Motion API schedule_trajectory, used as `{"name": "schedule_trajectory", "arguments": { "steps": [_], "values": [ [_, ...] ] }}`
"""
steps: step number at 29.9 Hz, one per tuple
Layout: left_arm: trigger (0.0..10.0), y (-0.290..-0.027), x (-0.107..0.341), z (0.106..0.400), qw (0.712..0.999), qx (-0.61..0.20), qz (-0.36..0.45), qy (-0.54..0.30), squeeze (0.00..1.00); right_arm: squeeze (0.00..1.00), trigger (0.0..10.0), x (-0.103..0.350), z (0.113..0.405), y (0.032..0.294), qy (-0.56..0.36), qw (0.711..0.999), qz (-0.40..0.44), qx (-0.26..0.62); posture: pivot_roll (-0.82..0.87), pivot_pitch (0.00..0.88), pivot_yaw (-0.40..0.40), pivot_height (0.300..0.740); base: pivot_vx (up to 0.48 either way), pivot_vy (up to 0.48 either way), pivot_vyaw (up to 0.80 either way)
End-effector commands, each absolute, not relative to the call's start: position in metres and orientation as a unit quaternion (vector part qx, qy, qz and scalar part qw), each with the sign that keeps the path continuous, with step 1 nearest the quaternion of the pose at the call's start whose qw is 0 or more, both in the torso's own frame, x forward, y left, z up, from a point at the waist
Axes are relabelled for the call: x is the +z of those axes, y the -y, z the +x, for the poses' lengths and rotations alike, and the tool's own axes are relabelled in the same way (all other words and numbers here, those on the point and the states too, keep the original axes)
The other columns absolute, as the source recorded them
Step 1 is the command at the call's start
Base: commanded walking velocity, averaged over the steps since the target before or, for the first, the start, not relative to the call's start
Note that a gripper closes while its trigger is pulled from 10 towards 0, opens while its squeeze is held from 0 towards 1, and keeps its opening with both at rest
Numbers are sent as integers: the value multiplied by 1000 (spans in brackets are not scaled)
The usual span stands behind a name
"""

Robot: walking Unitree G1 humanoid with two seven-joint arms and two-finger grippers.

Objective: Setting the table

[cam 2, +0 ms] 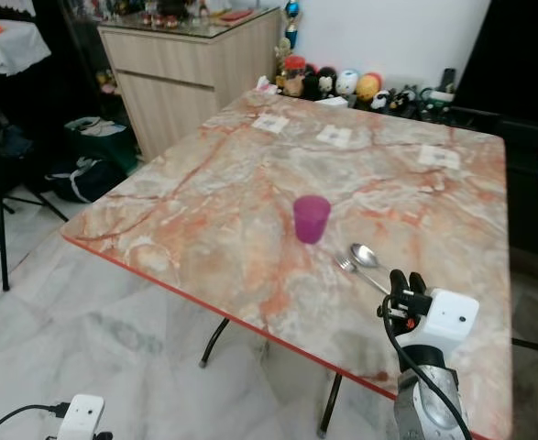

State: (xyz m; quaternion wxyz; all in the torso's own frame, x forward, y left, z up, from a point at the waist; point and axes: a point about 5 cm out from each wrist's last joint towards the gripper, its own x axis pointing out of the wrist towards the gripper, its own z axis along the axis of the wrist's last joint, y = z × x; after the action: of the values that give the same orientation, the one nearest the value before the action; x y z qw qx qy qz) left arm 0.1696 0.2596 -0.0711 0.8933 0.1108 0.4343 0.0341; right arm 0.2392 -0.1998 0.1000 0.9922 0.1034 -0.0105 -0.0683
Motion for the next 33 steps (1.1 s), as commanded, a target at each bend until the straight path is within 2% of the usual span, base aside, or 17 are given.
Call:
{"name": "schedule_trajectory", "arguments": {
  "steps": [1, 11, 14, 15, 16, 17, 21, 24, 25, 27, 28, 33],
  "values": [
    [10000, -257, -72, 171, 893, 35, 104, -436, 0, 0, 10000, 103, 236, 206, 15, 992, 95, -77, 8, 0, 21, 740, 0, 0, 0],
    [10000, -256, -71, 174, 896, 36, 100, -432, 0, 0, 10000, 112, 254, 203, 19, 995, 85, -54, 16, 0, 14, 740, 0, 0, 0],
    [10000, -255, -70, 176, 898, 37, 98, -428, 0, 0, 10000, 121, 275, 203, 14, 998, 54, -22, 14, 0, 22, 740, 0, 0, 0],
    [10000, -254, -70, 177, 898, 38, 96, -427, 0, 576, 10000, 127, 284, 203, 18, 999, 43, 1, 17, 0, 21, 740, 0, 0, 0],
    [10000, -253, -70, 178, 899, 38, 96, -426, 0, 576, 10000, 129, 287, 204, 20, 999, 43, 7, 17, 0, 21, 740, 0, 0, 0],
    [10000, -253, -69, 178, 899, 39, 95, -426, 0, 1000, 10000, 130, 292, 204, 11, 999, 36, 18, 19, 0, 19, 740, 0, 0, 0],
    [10000, -248, -69, 183, 900, 34, 96, -424, 0, 1000, 10000, 145, 324, 213, -9, 997, -26, 72, 32, 0, 16, 740, 0, 0, 0],
    [10000, -248, -68, 184, 901, 35, 94, -423, 0, 1000, 10000, 151, 334, 214, -24, 995, -27, 95, 37, 2, 17, 740, 0, 0, 0],
    [10000, -248, -68, 185, 901, 36, 92, -422, 0, 941, 10000, 154, 343, 215, -40, 991, -53, 114, 35, 6, 15, 740, 0, 0, 0],
    [10000, -248, -68, 185, 901, 37, 91, -422, 0, 941, 10000, 156, 346, 215, -42, 990, -63, 121, 35, 6, 15, 740, 0, 0, 0],
    [10000, -248, -68, 186, 902, 37, 91, -421, 0, 0, 10000, 159, 353, 217, -52, 988, -54, 133, 38, 18, 15, 740, 0, 0, 0],
    [10000, -248, -67, 188, 902, 34, 90, -422, 0, 0, 10000, 151, 360, 228, -126, 973, -91, 173, 42, 33, 13, 740, 0, 0, 0]
  ]
}}
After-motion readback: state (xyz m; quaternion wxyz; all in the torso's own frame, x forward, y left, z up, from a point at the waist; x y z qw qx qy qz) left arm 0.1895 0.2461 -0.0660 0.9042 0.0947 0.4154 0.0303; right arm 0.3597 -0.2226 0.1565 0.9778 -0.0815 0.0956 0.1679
